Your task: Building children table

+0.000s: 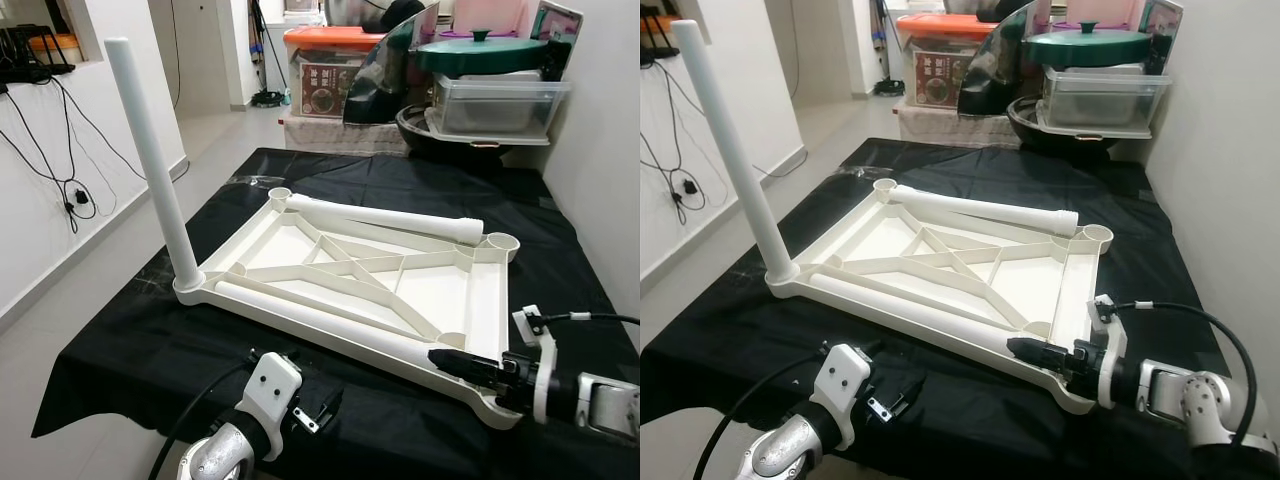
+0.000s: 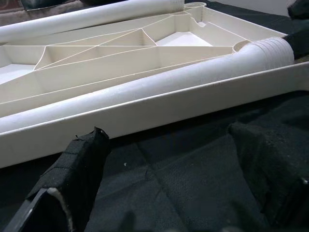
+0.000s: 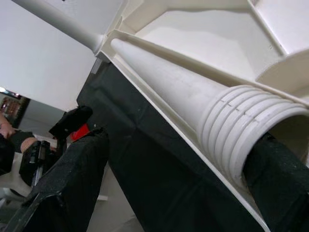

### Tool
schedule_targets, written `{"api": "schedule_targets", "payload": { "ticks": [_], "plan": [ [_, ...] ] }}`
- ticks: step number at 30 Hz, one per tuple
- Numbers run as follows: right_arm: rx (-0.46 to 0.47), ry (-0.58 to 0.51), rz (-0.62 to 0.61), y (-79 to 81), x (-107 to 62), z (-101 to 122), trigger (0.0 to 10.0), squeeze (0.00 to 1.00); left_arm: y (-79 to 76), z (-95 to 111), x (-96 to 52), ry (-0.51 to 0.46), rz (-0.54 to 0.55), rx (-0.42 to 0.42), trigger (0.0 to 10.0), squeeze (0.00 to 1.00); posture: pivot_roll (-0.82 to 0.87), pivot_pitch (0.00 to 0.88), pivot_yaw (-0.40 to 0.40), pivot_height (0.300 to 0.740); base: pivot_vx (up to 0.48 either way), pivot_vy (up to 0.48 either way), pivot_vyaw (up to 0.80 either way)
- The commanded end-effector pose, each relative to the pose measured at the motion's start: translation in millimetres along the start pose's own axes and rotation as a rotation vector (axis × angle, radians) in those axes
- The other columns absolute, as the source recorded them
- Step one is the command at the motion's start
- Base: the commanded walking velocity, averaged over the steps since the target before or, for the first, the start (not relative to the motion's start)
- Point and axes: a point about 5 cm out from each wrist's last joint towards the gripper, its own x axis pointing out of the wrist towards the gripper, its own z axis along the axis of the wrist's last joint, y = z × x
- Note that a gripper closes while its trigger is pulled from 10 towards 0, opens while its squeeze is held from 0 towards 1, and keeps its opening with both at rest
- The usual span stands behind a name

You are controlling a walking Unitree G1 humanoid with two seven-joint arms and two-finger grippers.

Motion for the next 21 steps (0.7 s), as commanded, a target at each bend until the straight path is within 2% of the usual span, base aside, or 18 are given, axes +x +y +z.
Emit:
{"api": "schedule_targets", "payload": {
  "ticks": [1,6,8,15,16,18,19,21],
  "plan": [
    [-0.036,-0.016,0.048,12.2,6.2,7.3,10.0,0.00,-0.9,-0.5,-1.2,0.012,-0.003,0.005,10.0,0.00,0.01,0.014,-0.057,0.740,0.000,0.000,0.00],
    [-0.044,-0.020,0.062,15.5,8.5,8.7,10.0,0.00,-1.0,-0.6,-1.1,0.011,-0.003,0.005,10.0,0.00,0.01,0.012,-0.059,0.740,0.000,0.000,0.00],
    [-0.047,-0.042,0.146,27.1,11.7,13.5,10.0,0.00,-1.1,-0.9,-1.0,0.012,-0.003,0.006,10.0,0.00,0.01,0.007,-0.061,0.740,0.000,0.000,0.00],
    [-0.074,-0.040,0.221,38.5,17.2,13.8,10.0,0.00,-1.5,-1.6,-1.0,0.013,-0.003,0.006,10.0,0.00,0.01,0.000,-0.060,0.740,0.000,0.000,0.00],
    [-0.081,-0.038,0.222,38.8,17.8,13.2,4.8,0.00,-1.6,-1.8,-1.0,0.015,-0.004,0.006,10.0,0.00,0.01,0.000,-0.060,0.740,0.000,0.000,0.00],
    [-0.086,-0.036,0.221,38.7,18.1,13.0,4.8,0.00,-1.6,-1.9,-1.0,0.016,-0.004,0.007,10.0,0.00,0.01,0.000,-0.061,0.740,0.000,0.000,0.00],
    [-0.089,-0.040,0.222,39.0,18.1,13.0,0.0,0.00,-1.6,-2.1,-1.2,0.015,-0.005,0.007,10.0,0.00,0.01,0.000,-0.058,0.740,0.000,0.000,0.00],
    [-0.090,-0.043,0.224,38.9,17.8,12.9,0.0,0.00,-1.6,-2.2,-1.2,0.016,-0.005,0.008,10.0,0.00,0.01,0.000,-0.060,0.740,0.000,0.000,0.00]
  ]
}}
